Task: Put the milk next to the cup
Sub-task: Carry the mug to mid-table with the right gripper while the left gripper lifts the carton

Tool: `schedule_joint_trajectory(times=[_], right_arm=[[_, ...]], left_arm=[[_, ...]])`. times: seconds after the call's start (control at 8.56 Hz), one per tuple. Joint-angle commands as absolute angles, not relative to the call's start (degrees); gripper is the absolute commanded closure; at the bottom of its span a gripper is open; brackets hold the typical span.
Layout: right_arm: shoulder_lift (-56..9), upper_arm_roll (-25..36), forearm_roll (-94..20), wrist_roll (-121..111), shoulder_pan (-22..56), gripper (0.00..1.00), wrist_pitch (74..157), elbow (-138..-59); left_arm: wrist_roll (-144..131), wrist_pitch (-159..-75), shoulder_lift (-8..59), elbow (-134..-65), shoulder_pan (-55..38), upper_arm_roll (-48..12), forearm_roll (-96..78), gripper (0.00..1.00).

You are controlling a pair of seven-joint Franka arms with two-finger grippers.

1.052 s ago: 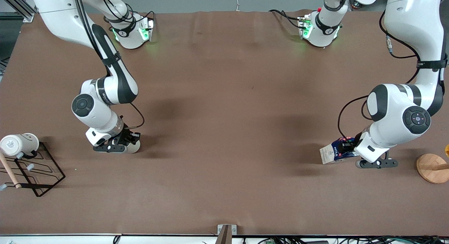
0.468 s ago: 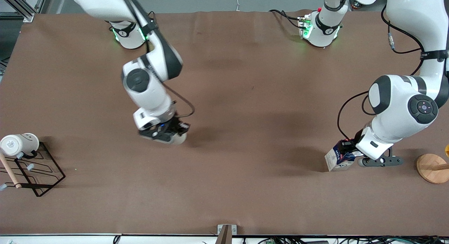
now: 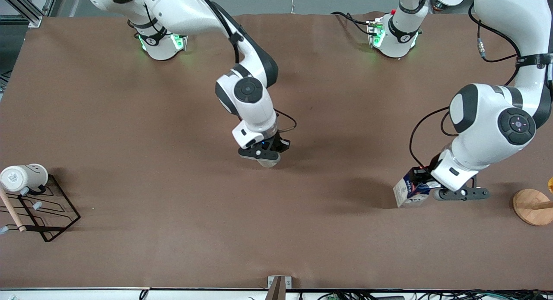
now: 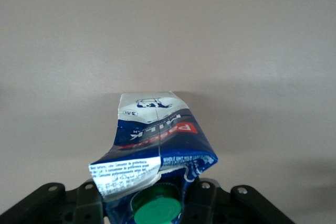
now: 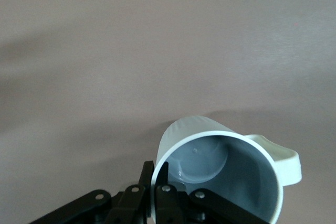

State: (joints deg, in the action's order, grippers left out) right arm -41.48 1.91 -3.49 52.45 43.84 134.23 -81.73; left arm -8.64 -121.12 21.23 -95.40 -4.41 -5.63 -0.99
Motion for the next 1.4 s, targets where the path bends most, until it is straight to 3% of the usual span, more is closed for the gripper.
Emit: schedule_joint_trajectory(times=[0.0,0.12,0.23,0.35,0.7,0.94,1.29], right_arm=[[-45.8,2.5,-3.3,53.1,44.3,1.0,133.2,-75.2],[-46.6,2.5,-1.4,53.0,44.9,0.98,133.6,-75.2],[-47.4,2.5,-1.0,53.0,44.9,0.68,133.9,-75.1],[-47.6,2.5,-1.0,53.3,45.0,0.24,133.7,-75.1],[-46.9,2.5,-1.3,55.8,45.4,0.01,133.0,-75.1],[-41.2,2.4,-3.4,57.1,44.2,0.0,128.7,-75.0],[-27.8,2.5,-7.3,52.2,34.2,0.02,116.4,-81.8]], left_arm=[[-9.1,-116.6,17.9,-95.8,-4.2,-7.9,-3.3,0.56],[-9.7,-114.9,16.9,-95.8,-4.2,-9.6,-4.4,0.56],[-11.1,-112.9,15.7,-95.8,-4.3,-10.8,-4.5,0.55],[-12.5,-112.6,15.3,-95.8,-4.2,-12.6,-4.7,0.55],[-19.4,-111.4,13.9,-95.8,-4.3,-18.0,-4.9,0.54],[-26.0,-111.4,14.1,-95.7,-4.4,-23.6,-4.9,0.55],[-31.5,-112.1,14.8,-95.7,-5.3,-28.8,-4.6,0.55]])
